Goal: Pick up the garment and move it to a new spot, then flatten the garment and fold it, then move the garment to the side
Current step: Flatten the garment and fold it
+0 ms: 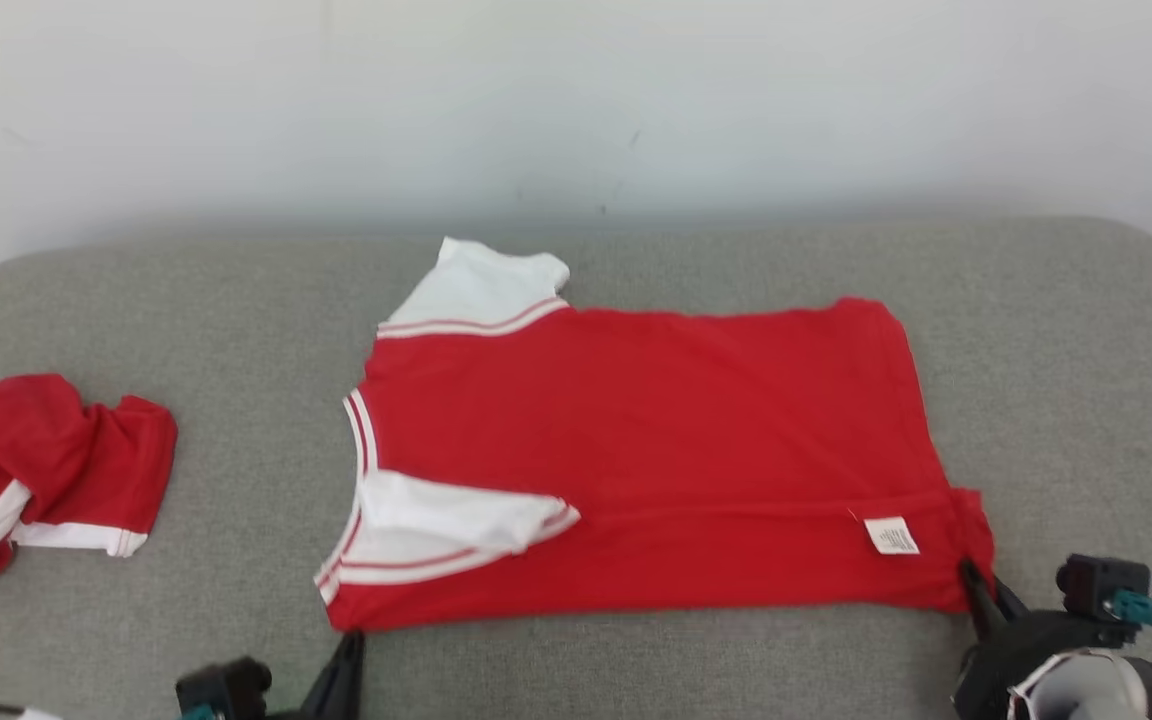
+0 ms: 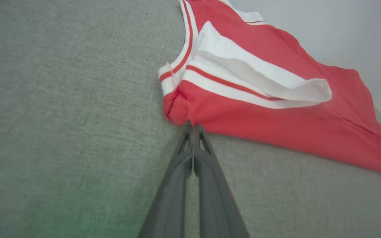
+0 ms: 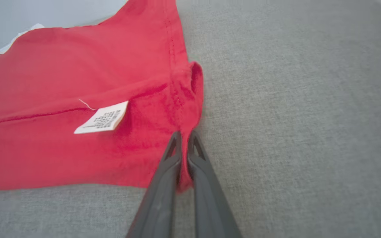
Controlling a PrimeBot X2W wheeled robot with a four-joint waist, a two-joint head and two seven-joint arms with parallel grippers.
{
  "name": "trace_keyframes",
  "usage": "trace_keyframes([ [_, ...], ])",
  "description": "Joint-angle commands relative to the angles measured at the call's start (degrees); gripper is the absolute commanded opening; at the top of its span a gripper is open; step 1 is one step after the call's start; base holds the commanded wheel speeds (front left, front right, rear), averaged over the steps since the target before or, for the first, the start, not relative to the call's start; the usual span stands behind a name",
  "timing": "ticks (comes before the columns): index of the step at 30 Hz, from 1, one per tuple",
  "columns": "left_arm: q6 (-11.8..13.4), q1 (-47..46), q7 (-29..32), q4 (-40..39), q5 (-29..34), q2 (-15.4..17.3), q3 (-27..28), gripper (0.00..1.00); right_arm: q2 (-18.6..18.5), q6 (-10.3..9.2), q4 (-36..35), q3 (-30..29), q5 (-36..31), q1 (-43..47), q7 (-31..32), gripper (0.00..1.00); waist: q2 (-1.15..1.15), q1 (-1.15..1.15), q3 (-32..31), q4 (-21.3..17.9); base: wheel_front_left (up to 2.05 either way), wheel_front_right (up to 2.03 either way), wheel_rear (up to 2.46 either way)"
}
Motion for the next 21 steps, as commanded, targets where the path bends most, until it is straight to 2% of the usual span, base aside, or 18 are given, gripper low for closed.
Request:
trace_keyframes([
  [1, 0.0, 2.1, -0.3, -0.8, 0.1, 0.4, -0.1, 0.0, -1.2, 0.04, -0.4, -0.6, 0.5, 1.9, -0.3, 0.0, 0.0, 0.0, -3.1, 0.3, 0.0, 0.0, 0.0],
  [7, 2.1, 10.3, 2.1, -8.3, -1.6, 1.1, -0.9, 0.0, -3.0, -0.02, -5.6, -3.8, 1.1, 9.3, 2.4, 0.0, 0.0, 0.0, -4.3, 0.6, 0.0, 0.0, 0.0],
  [11, 4.4, 14.3, 2.7, -12.8, -2.3, 1.8, -0.4, 0.0, -1.5, -0.02, -10.2, -6.3, 2.8, 14.0, 5.7, 0.0, 0.0, 0.0, -3.9, 0.3, 0.0, 0.0, 0.0],
  [17, 7.1, 15.9, 2.9, -14.5, -0.3, 2.9, -1.2, 0.0, 0.1, -0.02, -13.6, -8.8, 1.4, 17.4, 8.8, 0.0, 0.0, 0.0, -3.7, 0.1, 0.0, 0.0, 0.0],
  [18, 7.6, 15.7, 2.8, -14.5, 0.1, 3.0, -1.4, 0.11, 0.8, -0.02, -14.1, -9.4, 1.5, 17.7, 9.4, 0.05, 0.0, 0.0, -3.8, 0.1, 0.0, 0.0, 0.0],
  [19, 7.9, 15.7, 2.6, -14.5, 0.4, 3.0, -1.6, 0.7, 1.4, -0.02, -14.6, -9.9, 1.6, 17.9, 9.9, 0.5, 0.0, 0.0, -3.8, 0.1, 0.0, 0.0, 0.0],
  [20, 8.3, 15.6, 2.4, -14.6, 0.9, 3.0, -1.7, 1.0, 1.8, -0.02, -15.3, -10.4, 1.7, 18.1, 10.2, 1.0, 0.0, 0.0, -3.9, 0.1, 0.0, 0.0, 0.0],
  [21, 8.4, 15.5, 2.3, -14.7, 1.3, 3.1, -1.8, 1.0, 1.9, -0.02, -16.0, -11.1, 1.2, 18.4, 9.9, 1.0, 0.0, 0.0, -4.0, 0.1, 0.0, 0.0, 0.0],
])
